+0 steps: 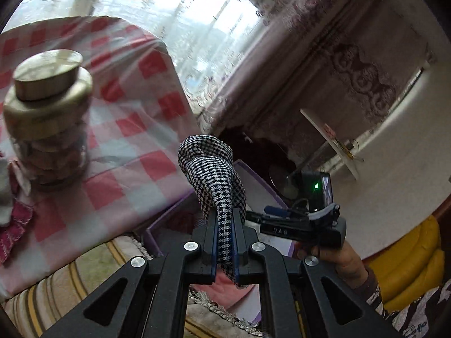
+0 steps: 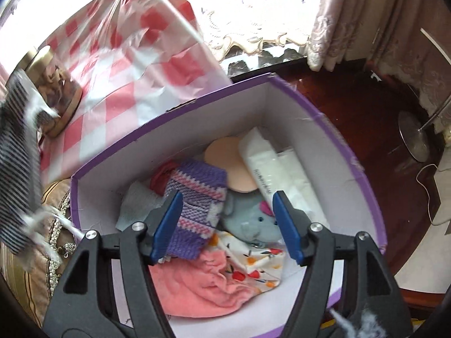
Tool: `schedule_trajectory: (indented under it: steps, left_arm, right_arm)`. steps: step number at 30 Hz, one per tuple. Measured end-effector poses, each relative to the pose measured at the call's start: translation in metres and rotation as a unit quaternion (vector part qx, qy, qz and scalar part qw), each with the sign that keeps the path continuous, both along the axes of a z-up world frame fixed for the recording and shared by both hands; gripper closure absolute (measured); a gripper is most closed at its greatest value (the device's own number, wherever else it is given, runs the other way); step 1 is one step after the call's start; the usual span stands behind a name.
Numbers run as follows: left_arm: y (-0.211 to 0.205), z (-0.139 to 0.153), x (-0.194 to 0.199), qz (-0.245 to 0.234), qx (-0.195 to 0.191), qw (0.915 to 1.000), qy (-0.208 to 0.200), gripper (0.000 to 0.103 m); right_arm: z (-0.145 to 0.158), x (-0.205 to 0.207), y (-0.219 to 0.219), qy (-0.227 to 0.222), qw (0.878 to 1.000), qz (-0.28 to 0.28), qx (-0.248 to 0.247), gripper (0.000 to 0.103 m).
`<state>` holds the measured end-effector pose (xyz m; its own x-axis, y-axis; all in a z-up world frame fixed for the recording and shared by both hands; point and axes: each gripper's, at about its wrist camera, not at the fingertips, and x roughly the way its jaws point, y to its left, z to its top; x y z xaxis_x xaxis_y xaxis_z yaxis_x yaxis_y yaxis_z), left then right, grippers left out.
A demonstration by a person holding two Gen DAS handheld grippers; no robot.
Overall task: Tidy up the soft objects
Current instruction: 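Carry the mitten into the box and release while the left tool drops the houndstooth cloth there, then move both open tools back to the pile of soft items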
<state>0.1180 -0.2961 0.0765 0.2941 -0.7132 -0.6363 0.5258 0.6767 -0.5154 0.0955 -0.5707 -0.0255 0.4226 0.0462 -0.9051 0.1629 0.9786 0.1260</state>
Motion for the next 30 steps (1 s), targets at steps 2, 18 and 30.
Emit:
schedule_trajectory:
  steps: [2,18,30]
  left_arm:
    - [-0.019,-0.004,0.000,-0.040,0.016,0.9991,-0.001,0.095]
    - [-0.034,-0.049,0.040,-0.067,0.170,0.9818,-0.052,0.034]
    - [0.049,-0.026,0.022,0.060,0.071,0.9941,-0.057,0.034]
  right_arm:
    - [0.003,-0.004,-0.006,-0.001,1.000,-0.006,-0.002,0.033]
    - [0.004,-0.006,-0.006,0.000,1.000,-0.003,0.024,0.032]
    - [0.013,0.001,0.046,-0.004,0.997,0.055,0.045,0.032]
